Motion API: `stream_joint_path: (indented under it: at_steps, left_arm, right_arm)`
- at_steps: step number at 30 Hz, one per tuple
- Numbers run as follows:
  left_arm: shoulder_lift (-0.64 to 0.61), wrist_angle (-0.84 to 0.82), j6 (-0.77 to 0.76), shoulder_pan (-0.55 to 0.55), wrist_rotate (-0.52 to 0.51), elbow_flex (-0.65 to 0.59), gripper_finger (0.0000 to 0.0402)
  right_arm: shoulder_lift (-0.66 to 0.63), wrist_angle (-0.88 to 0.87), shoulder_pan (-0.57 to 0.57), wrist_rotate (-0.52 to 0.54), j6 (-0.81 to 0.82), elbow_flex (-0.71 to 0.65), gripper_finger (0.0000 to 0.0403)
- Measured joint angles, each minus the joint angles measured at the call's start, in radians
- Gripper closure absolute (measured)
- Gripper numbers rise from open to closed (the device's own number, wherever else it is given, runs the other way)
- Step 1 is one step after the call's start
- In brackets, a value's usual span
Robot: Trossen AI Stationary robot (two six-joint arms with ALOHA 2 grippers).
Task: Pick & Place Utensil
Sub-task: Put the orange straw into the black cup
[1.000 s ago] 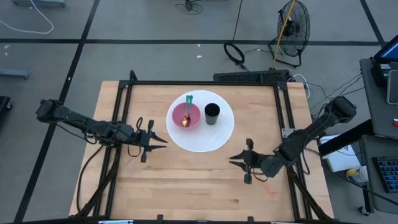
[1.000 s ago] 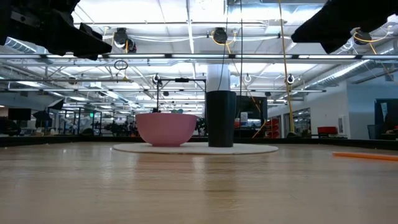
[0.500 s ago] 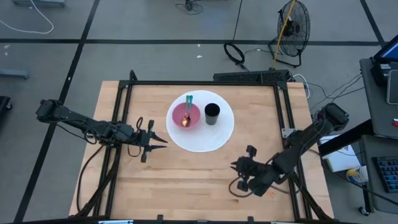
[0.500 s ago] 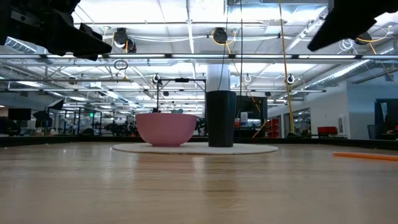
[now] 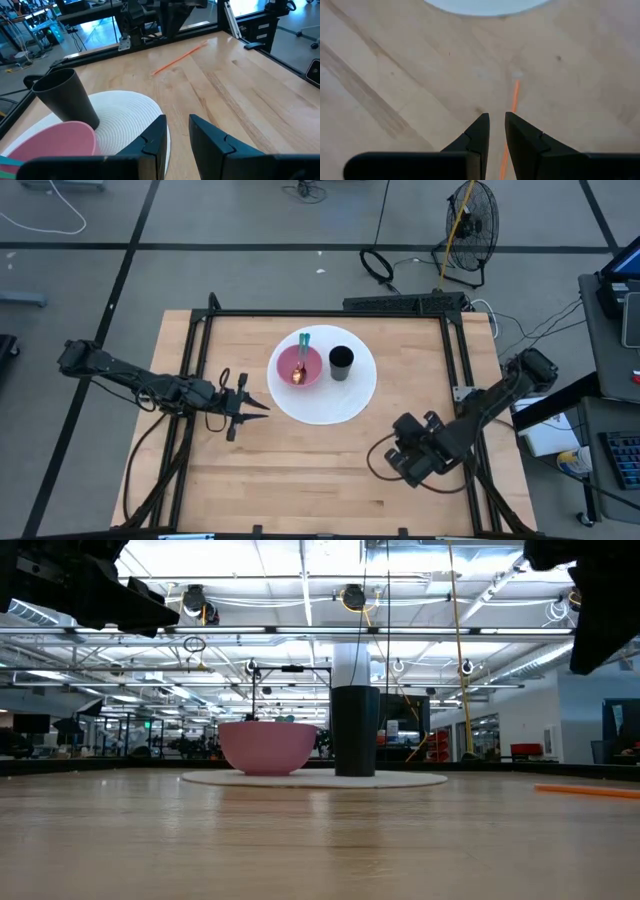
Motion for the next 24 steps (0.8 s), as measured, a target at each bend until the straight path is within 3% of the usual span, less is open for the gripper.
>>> stream_joint_path:
  at_steps: [6,14,20,24]
  left_arm:
    - [0.000,0.001,0.000,0.000,0.000,0.000,0.0314]
    - [0.000,0.002,0.000,0.000,0.001,0.000,0.0314]
    - [0.000,0.002,0.001,0.000,0.001,0.000,0.0314]
    - [0.000,0.002,0.001,0.000,0.001,0.000,0.0314]
  right_arm:
    - [0.000,0.038,-0.072,-0.150,-0.050,0.000,0.0349]
    - [0.014,0.074,-0.165,-0.185,-0.267,-0.022,0.0346]
    - [0.015,0.092,-0.275,-0.352,-0.299,-0.079,0.0315]
    - [0.014,0.138,-0.335,-0.389,-0.306,-0.124,0.0289]
